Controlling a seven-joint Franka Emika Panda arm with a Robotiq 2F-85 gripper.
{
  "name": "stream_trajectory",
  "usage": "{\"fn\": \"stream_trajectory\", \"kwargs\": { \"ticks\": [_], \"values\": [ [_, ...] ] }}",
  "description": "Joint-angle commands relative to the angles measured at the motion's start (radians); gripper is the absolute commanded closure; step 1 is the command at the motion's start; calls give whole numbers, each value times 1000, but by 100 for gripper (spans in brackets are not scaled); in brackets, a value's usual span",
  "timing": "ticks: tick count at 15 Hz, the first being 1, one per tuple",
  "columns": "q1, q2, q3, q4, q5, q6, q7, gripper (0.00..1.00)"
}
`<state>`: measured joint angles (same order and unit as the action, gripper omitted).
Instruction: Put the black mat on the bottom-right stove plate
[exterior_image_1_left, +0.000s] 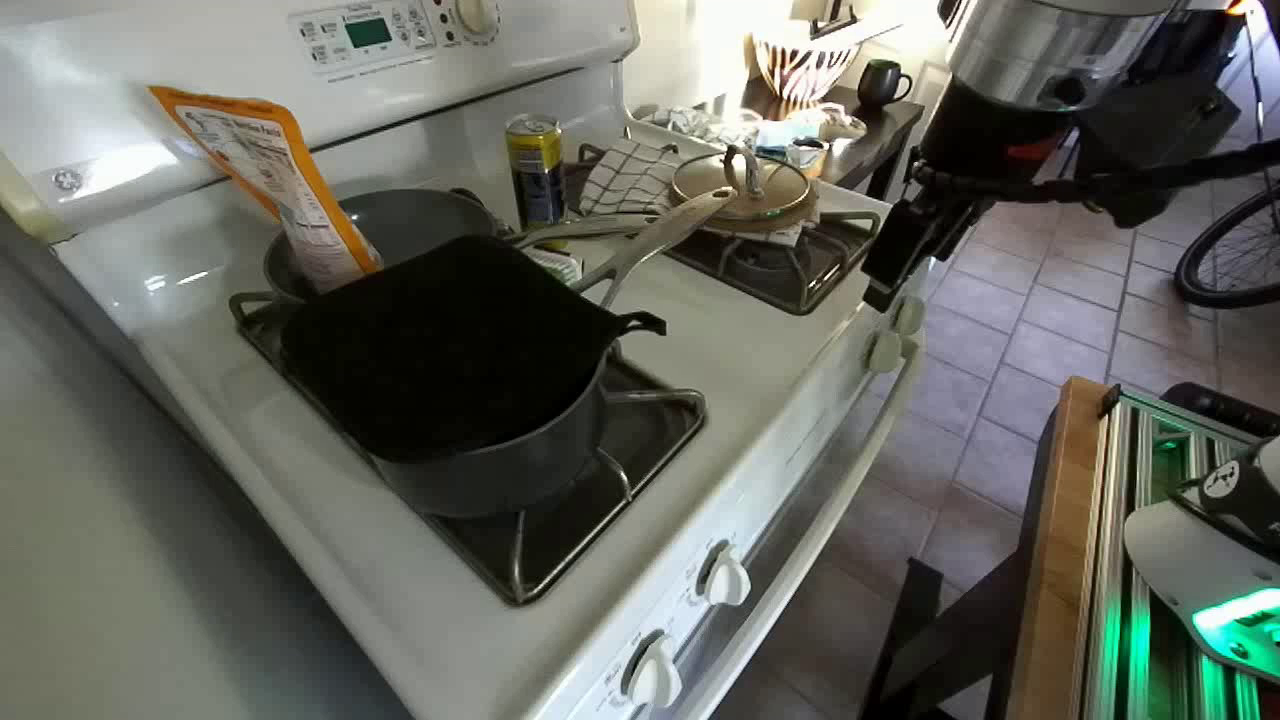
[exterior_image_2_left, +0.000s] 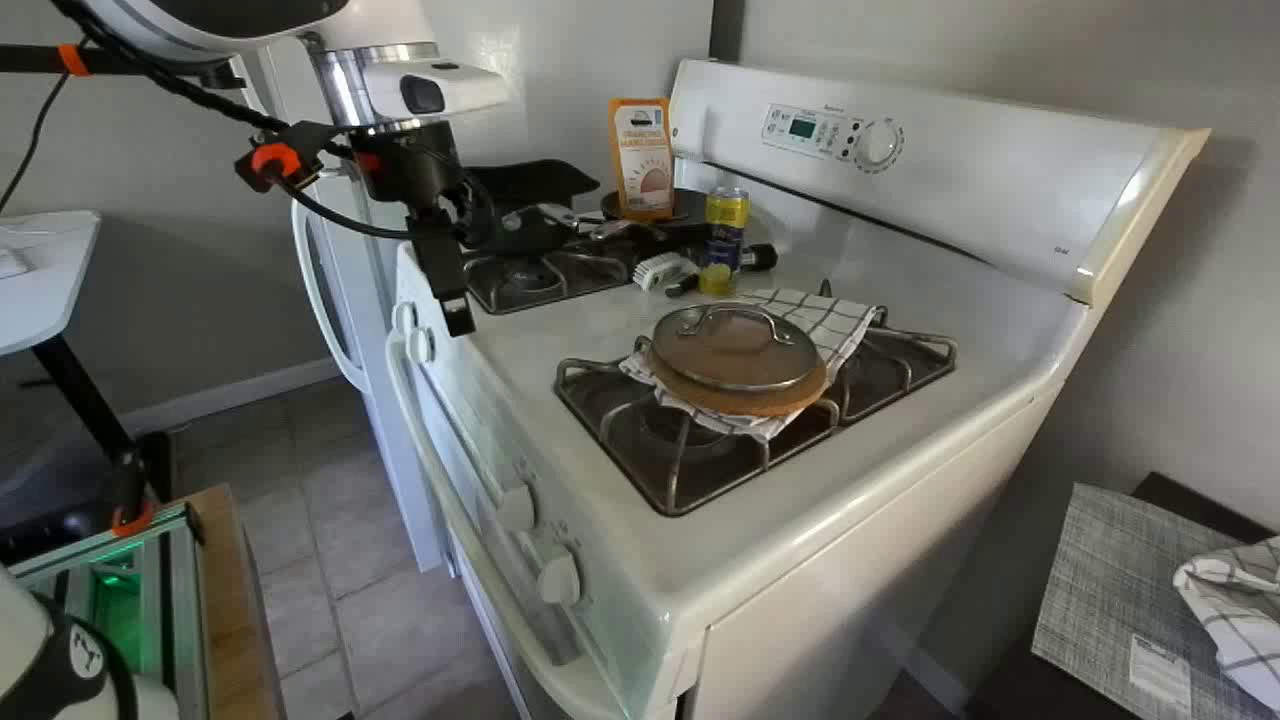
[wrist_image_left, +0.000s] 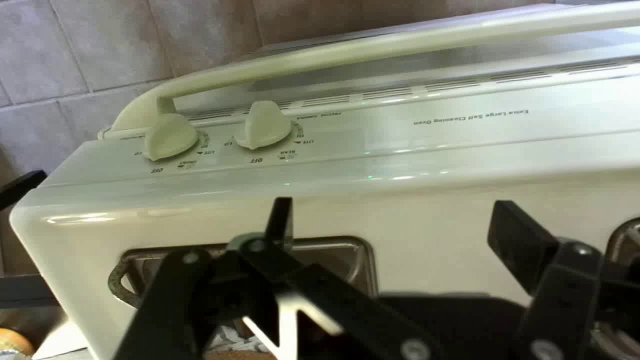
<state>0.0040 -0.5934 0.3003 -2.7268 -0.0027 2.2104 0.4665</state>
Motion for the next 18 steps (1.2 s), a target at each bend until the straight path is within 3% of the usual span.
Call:
{"fn": "stream_trajectory", "kwargs": {
  "ticks": [1, 11, 18],
  "values": [
    [15, 2, -15, 1, -11, -3, 8, 0],
    [4, 3, -38, 23, -6, 34, 4, 0],
    [44, 5, -183, 130, 58, 117, -214, 0]
  ]
}}
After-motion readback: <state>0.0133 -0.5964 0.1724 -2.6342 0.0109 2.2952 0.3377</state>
